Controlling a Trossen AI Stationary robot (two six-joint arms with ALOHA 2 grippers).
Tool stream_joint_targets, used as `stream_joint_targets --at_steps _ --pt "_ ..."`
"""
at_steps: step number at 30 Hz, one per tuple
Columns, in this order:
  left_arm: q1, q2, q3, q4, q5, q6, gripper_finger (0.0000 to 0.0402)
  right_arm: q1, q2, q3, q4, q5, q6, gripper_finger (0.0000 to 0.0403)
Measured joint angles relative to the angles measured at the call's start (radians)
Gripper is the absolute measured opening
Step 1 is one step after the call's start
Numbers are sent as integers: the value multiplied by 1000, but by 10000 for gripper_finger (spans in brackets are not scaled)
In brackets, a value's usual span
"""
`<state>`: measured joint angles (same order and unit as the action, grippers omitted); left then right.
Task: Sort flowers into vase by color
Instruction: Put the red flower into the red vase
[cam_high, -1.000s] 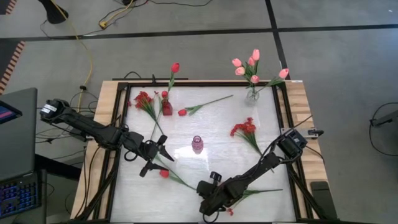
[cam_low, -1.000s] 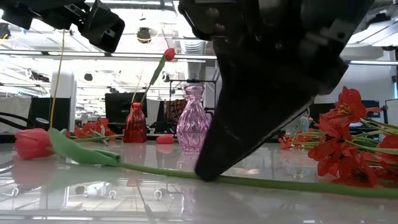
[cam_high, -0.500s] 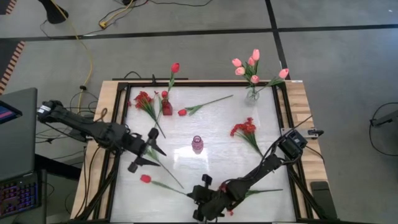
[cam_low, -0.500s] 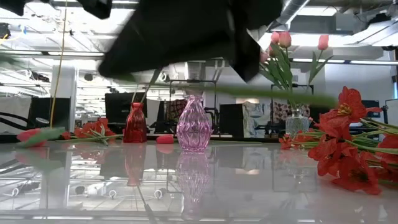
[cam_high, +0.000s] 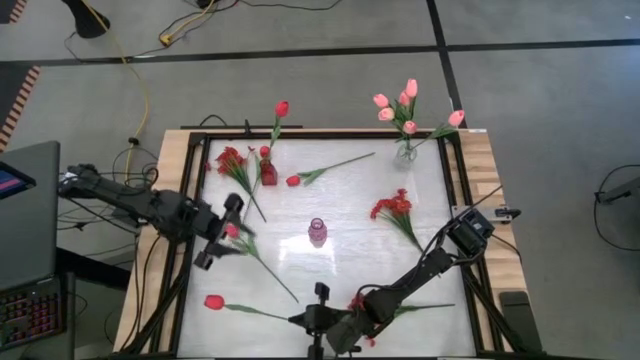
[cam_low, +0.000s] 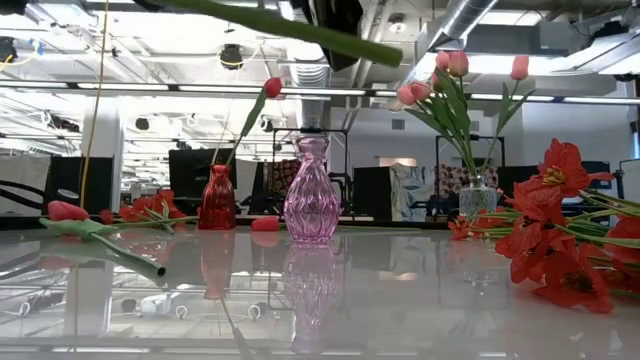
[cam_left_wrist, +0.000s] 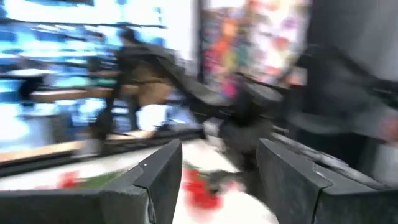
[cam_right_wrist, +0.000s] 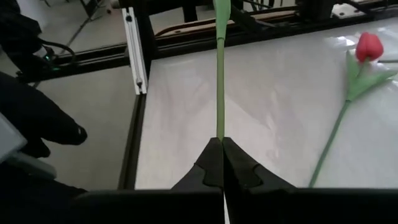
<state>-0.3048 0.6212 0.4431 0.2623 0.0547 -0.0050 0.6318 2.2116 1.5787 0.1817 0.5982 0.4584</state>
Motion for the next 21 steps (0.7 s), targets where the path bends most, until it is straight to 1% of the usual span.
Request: stream_joint_targets --at_steps 2,4,10,15,16,18,20,21 --pt "22 -15 0 0 -99 1 196 0 -1 0 -3 4 -30 18" --pt "63 -21 0 -3 -145 1 196 2 -11 0 -10 11 -69 18" --pt "243 0 0 -37 -121 -44 196 -1 -71 0 -100 30 -155 18" --pt "418 54 0 -45 -28 -91 196 -26 -152 -14 -207 29 -225 18" --pt "449 66 0 -46 -8 -99 196 -31 -181 -42 -206 30 -239 18" --pt "506 88 0 -36 27 -112 196 -40 -251 -142 -161 28 -248 18" --pt "550 105 0 -29 60 -119 196 -46 -335 -297 -46 18 -250 18" --pt "568 113 0 -19 73 -120 196 -46 -380 -385 45 7 -256 18"
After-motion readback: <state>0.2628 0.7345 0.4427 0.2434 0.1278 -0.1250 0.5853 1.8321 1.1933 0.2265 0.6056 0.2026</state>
